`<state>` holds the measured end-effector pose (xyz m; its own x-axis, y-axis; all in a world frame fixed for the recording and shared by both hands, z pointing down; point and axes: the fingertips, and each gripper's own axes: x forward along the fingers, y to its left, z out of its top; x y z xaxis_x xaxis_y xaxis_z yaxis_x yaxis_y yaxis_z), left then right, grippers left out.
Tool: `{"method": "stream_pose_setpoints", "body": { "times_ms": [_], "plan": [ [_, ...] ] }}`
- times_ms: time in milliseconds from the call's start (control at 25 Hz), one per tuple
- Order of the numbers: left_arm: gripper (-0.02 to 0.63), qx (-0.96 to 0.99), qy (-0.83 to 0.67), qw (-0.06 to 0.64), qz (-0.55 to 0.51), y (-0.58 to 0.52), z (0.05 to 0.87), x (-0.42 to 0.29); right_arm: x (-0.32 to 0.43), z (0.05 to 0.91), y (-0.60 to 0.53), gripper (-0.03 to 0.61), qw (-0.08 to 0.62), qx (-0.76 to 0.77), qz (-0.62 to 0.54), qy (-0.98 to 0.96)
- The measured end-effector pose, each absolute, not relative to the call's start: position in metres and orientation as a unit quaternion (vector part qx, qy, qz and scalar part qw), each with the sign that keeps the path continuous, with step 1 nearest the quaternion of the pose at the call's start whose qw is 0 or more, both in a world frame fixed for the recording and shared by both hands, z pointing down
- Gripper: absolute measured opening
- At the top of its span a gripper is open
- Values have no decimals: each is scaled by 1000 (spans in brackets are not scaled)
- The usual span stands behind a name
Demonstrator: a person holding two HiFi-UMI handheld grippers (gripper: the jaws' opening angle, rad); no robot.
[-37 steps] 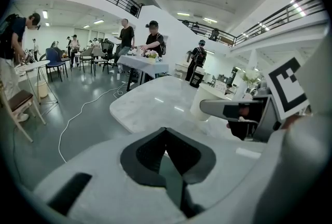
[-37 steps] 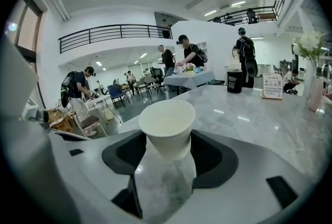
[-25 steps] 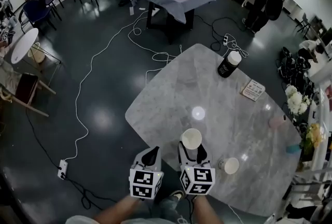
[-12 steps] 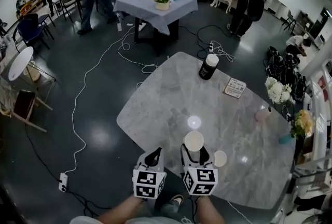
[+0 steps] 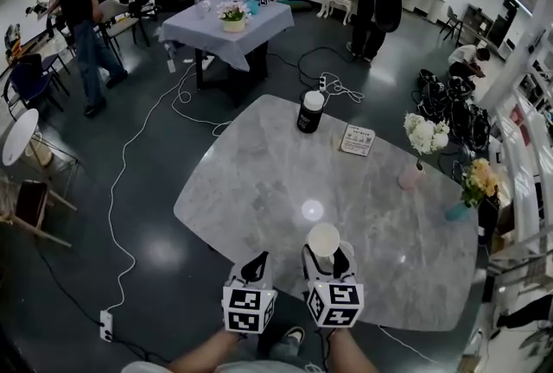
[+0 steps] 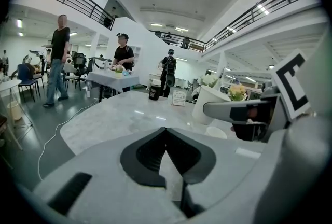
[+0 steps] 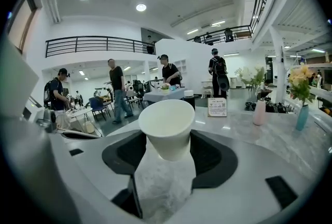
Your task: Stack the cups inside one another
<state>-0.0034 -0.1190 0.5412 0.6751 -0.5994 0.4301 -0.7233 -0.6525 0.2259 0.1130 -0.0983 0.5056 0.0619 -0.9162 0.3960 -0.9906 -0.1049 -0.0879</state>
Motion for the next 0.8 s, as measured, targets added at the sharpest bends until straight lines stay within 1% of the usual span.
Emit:
{"method": "stream_pose_setpoints", "body": {
  "times_ms": [480, 800],
  "plan": [
    [-2, 915, -322, 178, 167, -83, 537, 49, 162, 502, -47, 241, 94, 756, 184, -621],
    [-2, 920, -300, 176, 178, -71, 544, 78, 185, 513, -33, 241, 93, 762, 196, -610]
  ]
}}
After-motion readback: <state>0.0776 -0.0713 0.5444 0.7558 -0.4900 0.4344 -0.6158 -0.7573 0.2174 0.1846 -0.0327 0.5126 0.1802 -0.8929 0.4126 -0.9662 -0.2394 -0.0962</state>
